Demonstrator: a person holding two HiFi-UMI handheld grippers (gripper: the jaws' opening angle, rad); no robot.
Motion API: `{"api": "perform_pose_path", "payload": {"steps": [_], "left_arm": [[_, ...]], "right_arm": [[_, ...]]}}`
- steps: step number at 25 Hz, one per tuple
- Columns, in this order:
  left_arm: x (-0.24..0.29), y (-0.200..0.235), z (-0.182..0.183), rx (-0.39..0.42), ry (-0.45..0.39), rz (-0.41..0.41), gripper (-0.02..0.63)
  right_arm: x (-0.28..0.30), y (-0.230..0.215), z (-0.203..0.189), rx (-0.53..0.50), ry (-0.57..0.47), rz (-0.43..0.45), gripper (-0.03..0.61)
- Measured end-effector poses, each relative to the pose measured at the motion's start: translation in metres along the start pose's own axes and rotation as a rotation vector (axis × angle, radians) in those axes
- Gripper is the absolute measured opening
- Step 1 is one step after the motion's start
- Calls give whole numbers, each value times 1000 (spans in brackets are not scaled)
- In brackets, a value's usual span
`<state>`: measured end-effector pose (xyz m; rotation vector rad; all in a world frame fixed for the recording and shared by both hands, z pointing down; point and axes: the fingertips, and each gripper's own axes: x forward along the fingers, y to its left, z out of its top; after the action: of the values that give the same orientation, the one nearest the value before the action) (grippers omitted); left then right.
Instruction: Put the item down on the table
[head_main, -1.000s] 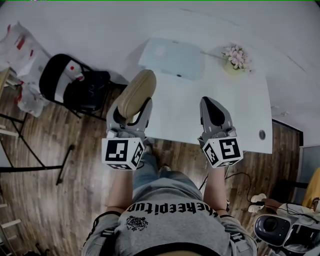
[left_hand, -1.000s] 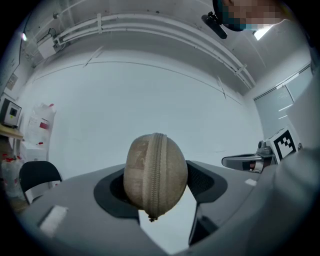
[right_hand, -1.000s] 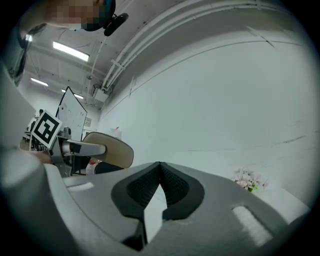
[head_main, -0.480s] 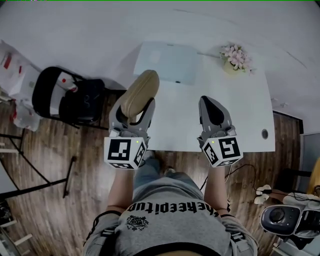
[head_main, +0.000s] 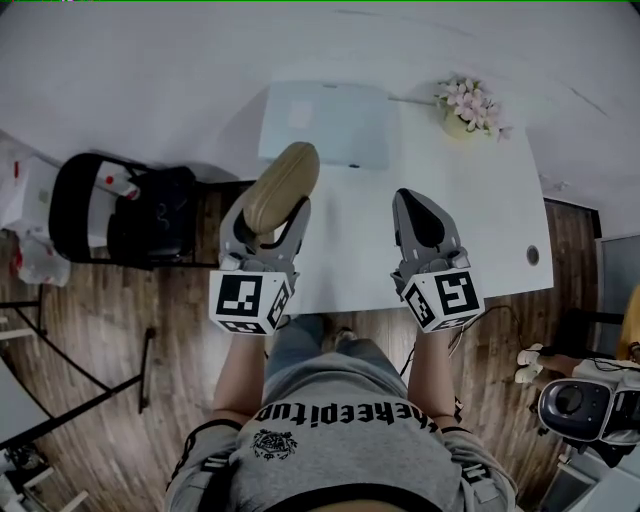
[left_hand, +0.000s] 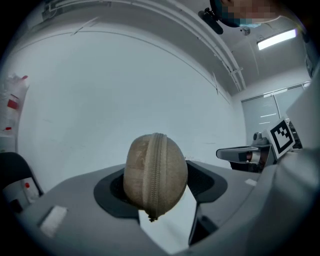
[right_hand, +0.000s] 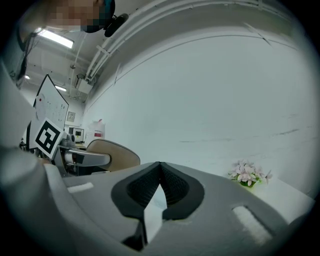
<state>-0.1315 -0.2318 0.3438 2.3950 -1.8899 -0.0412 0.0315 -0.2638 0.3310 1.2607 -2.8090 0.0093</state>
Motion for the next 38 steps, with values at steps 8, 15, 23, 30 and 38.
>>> {"api": "perform_pose_path", "payload": {"steps": [8,15,23,30,38], "left_arm": [[20,16,-36,-17,82,-58,310],[34,18,-67,-7,149,-116,309],[50,18,-101,-14,219,-175,309],[59,9,-123,-15,265,-235,310],[69,-3,-143,-11,304,-290,310]], "right_arm": [[15,0,-16,27,30,-49,0],[22,-1,-32,65,51,-91,0],[20,-2,-44,66,91,-143,0],[16,0,-50,59,123,-179,0],[12,0,-57,57,153,-210,0]]}}
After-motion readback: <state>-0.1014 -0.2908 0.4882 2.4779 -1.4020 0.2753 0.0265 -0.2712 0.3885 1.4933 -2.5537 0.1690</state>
